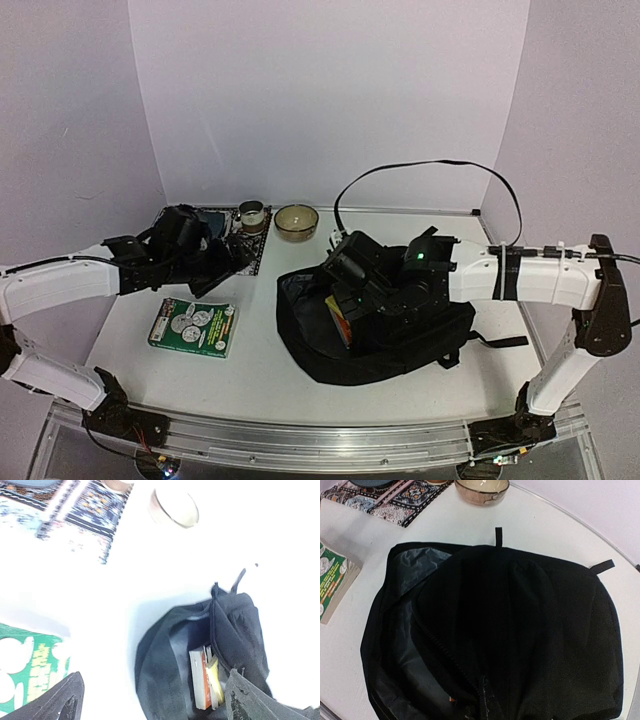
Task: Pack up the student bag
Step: Place the book in the largest pocket of the bag, then place the largest pocket of the student bag.
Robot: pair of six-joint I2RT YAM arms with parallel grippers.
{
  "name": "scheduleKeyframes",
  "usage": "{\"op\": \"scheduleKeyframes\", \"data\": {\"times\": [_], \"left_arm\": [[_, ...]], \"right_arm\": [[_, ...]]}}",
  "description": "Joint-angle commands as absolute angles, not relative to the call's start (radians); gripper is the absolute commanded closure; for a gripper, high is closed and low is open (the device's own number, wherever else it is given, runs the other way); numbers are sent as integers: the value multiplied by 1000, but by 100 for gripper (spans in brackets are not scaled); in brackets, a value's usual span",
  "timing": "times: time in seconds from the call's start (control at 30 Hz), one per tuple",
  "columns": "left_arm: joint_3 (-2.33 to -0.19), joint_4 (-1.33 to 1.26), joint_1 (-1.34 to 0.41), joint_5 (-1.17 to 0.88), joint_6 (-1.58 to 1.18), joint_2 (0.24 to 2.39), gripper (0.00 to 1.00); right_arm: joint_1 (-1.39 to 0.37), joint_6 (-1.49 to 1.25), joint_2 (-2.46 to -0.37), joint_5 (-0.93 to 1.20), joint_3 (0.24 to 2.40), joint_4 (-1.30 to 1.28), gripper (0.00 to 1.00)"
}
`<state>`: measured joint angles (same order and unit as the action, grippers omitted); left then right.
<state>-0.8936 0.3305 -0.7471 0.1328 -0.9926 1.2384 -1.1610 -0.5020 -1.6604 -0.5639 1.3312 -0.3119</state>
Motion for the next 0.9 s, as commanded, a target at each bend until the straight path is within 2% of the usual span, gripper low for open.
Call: {"op": "scheduleKeyframes", "data": {"times": [0.0,0.3,0.4,0.53,0.6,0.87], "left_arm": [[-886,437,-684,115,-1012,1159,1],[-900,665,-476,104,-1041,1247,5],[-929,727,-419,85,-1017,1329,1],[-982,780,-372,70,-1006,1441,1],[-1012,806,-361,77,-1021,1491,2],[-1144,874,-321,104,-1070,1685,11]], "right_arm": [[-1158,-518,-1680,-484,1299,-371,100],[-1158,-467,-1769,-408,1319,-371,97],[-1158,-450,-1784,-403,1324,-371,91],[-1159,-431,-1780,-398,1320,-368,83],[-1160,-421,-1771,-403,1315,-364,78],[-1160,-357,-1730,-434,1316,-343,43]]}}
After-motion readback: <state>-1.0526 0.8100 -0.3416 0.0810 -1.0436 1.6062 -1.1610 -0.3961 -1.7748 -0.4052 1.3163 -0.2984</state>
